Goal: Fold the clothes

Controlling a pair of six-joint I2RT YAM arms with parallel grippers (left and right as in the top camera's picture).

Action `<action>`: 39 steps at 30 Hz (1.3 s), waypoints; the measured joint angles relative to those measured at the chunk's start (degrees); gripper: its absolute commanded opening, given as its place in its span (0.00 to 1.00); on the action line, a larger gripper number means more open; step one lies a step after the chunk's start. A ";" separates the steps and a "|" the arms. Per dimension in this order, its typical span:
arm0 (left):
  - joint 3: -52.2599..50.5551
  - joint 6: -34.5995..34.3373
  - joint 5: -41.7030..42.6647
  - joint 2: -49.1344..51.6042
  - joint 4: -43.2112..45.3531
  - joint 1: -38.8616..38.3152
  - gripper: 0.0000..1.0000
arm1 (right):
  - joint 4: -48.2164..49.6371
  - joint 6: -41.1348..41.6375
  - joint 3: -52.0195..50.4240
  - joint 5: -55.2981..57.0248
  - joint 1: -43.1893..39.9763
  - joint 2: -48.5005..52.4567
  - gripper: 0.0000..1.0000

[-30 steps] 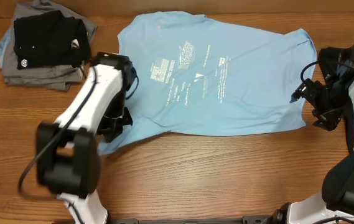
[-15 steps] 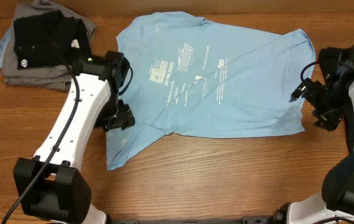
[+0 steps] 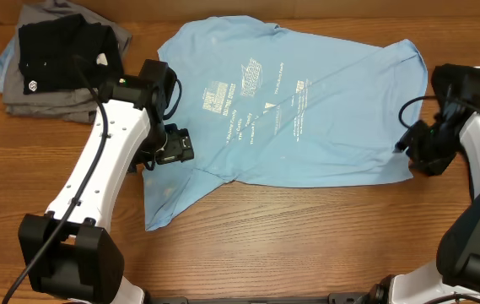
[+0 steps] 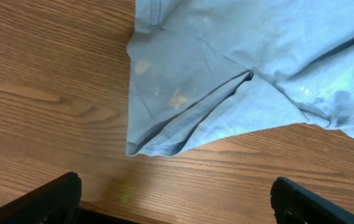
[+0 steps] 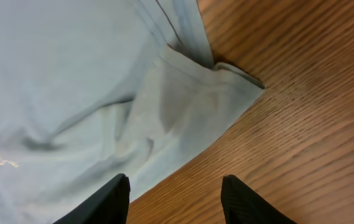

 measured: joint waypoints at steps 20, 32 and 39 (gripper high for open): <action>-0.04 1.92 0.20 0.00 0.61 0.00 1.00 | 14.53 3.32 -14.19 5.07 0.00 0.00 0.56; -0.07 2.75 0.20 0.00 0.57 0.00 1.00 | 17.09 3.91 -15.04 5.97 0.02 0.28 0.43; -0.07 2.78 0.20 0.00 0.57 0.00 1.00 | 18.01 3.93 -15.45 6.14 0.02 2.78 0.39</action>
